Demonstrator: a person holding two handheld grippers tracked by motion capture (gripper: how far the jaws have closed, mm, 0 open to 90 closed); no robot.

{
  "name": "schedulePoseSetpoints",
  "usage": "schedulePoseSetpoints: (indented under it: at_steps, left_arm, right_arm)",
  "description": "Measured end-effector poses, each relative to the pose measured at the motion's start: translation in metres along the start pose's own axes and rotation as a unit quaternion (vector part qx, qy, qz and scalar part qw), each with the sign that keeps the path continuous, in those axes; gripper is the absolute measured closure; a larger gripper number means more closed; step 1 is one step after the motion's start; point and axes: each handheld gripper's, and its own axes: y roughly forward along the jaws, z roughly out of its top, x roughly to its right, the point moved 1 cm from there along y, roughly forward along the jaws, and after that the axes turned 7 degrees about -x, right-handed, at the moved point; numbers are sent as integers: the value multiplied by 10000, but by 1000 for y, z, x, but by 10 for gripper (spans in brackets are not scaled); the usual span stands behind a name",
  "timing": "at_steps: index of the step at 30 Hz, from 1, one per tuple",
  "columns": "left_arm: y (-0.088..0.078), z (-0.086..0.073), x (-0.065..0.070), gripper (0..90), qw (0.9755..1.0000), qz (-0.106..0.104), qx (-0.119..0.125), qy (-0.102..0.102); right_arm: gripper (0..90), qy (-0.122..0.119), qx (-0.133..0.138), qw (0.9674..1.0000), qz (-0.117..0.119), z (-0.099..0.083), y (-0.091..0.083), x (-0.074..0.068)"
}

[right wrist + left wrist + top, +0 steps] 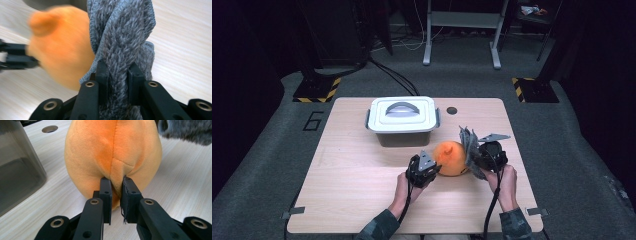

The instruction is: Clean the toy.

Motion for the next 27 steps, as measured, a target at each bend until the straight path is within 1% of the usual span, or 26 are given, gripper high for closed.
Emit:
schedulePoseSetpoints:
  at_steps: [1,2,4,6,7,9,10,11,12,13,14,15,16,17,18,19,20,21,24,25,27]
  left_arm:
    - [1,0,0,798,10000,29,26,-19]
    - [1,0,0,797,10000,32,13,-24]
    - [0,0,0,792,10000,10,-35,9]
    - [1,0,0,784,10000,2,-33,32]
    - [1,0,0,780,10000,4,-28,35]
    - [2,0,0,769,10000,-5,-9,18]
    - [2,0,0,759,10000,28,-2,24]
    - [1,1,0,740,10000,31,-2,24]
    - [1,0,0,728,10000,50,42,6]
    - [1,0,-1,708,10000,39,32,-32]
    - [1,0,-1,676,9999,95,52,-27]
    - [0,0,-2,645,9999,97,63,-55]
    - [0,0,-3,623,9999,80,71,-84]
    - [-1,0,-3,598,9999,77,51,-93]
    - [-1,0,-4,569,9998,119,86,-115]
    - [-2,-1,-5,538,9998,107,50,-132]
    - [-2,-2,-6,513,9997,126,78,-202]
    - [-2,-2,-8,493,9997,98,65,-228]
    - [-1,-5,-12,445,9991,83,61,-410]
    - [0,-5,-13,433,9990,73,34,-446]
    - [2,-6,-13,427,9988,-15,-31,-493]
  right_arm:
    - [750,-96,13,9999,30,2,1,-2]
    - [752,-164,-34,9998,75,4,5,-4]
    - [758,-226,-178,9995,116,4,15,-5]
    - [762,-149,-286,9993,173,0,27,-3]
    - [763,-169,-279,9993,157,-1,30,-2]
    - [765,-112,-257,9994,180,-3,31,-1]
    - [765,-106,-267,9994,188,-4,31,0]
    - [765,-51,-250,9995,179,-4,32,0]
    - [765,-87,-269,9995,171,-4,32,0]
    - [765,-75,-274,9995,170,-4,33,1]
    - [765,-70,-268,9995,181,-4,33,2]
    - [765,-24,-275,9994,188,-4,34,2]
    - [765,-64,-266,9995,181,-4,35,3]
    - [766,-36,-263,9995,181,-4,36,3]
    - [766,11,-283,9994,180,-5,36,2]
    - [766,-4,-277,9994,183,-5,37,3]
    - [766,-6,-261,9995,175,-6,38,4]
    - [765,32,-272,9995,179,-6,38,5]
    - [765,33,-283,9995,150,-8,39,8]
    - [765,50,-306,9994,164,-8,40,8]
    - [765,73,-303,9994,170,-9,40,8]
